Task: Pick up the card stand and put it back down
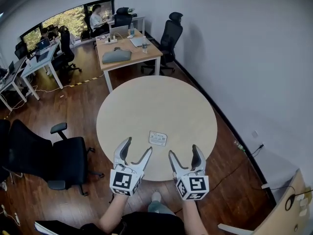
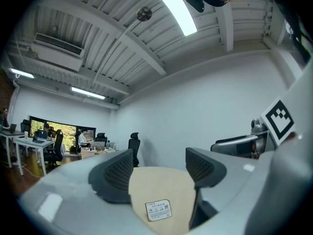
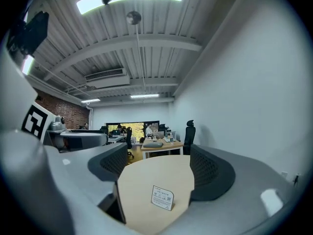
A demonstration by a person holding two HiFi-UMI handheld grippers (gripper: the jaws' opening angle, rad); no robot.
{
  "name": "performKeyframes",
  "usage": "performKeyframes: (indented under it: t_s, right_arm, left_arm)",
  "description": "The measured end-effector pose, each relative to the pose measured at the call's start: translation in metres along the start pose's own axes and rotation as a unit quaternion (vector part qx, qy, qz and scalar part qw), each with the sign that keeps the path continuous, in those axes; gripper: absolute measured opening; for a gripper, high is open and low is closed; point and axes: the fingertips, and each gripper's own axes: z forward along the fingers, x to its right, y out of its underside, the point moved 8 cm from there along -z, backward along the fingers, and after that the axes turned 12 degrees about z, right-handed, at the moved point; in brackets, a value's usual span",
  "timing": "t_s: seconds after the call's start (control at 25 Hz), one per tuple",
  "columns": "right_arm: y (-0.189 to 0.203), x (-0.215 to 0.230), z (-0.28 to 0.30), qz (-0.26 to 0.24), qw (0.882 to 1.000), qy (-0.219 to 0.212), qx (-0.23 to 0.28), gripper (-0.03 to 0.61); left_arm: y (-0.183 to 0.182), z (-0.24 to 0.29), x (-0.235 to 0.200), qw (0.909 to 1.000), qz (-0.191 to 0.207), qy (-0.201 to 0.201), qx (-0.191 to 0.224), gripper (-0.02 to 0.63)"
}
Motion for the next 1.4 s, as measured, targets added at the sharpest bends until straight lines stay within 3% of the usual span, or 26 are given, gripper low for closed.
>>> performKeyframes:
  t_s: [0.2,0.6,0.96,1.4]
  right_arm:
    - [0.004,0.025,0.029,0.023,1.0,-0.016,-0.001,0.387]
    - [0.015,0.041,0.069,0.01,1.0,0.01,-0.025,0.376]
    - [0.052,0.03,0.089,-0.004,0.996,0.028,-0.086,0.376]
    - [0.111,0.037,0.095,0.021,0.985,0.05,-0.164,0.376]
  left_arm:
    - [-0.002,0.03,-0.003,0.9999,0.004,-0.008,-0.011,0.339]
    - [0.025,0.062,-0.027,0.9992,0.008,0.014,-0.035,0.339]
    - [0.062,0.073,-0.042,0.9952,0.004,0.065,-0.073,0.337]
    - [0.119,0.084,-0.031,0.9833,-0.016,0.124,-0.132,0.336]
